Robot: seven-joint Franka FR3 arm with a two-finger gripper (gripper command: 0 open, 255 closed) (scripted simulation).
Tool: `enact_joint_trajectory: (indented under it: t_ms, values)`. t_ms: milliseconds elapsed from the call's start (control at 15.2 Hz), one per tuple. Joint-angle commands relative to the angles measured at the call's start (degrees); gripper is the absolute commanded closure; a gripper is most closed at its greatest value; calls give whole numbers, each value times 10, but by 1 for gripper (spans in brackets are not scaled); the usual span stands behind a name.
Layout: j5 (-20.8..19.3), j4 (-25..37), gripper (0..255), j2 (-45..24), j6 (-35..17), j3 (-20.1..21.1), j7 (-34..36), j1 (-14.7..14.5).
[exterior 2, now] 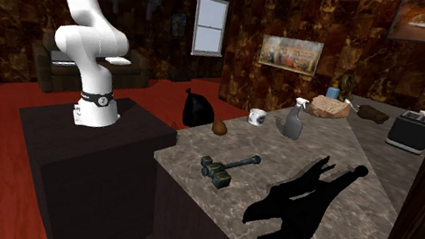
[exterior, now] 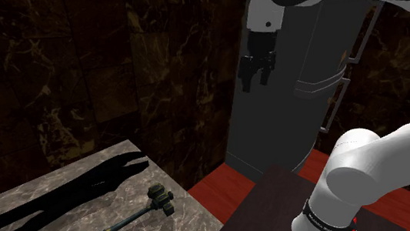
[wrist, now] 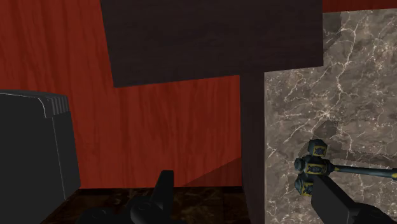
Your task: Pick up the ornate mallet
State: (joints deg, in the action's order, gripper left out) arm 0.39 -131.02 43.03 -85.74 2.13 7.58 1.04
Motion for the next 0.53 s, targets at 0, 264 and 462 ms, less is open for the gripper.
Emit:
enact_joint_trajectory:
  t_ms: [0, 264, 462]
  values:
    - [0, 0, 0, 0, 0, 0, 0, 0]
    - [15, -51, 0, -21, -77, 23, 27, -6]
    - [25, -82, 0, -47, -136, 42, 47, -11]
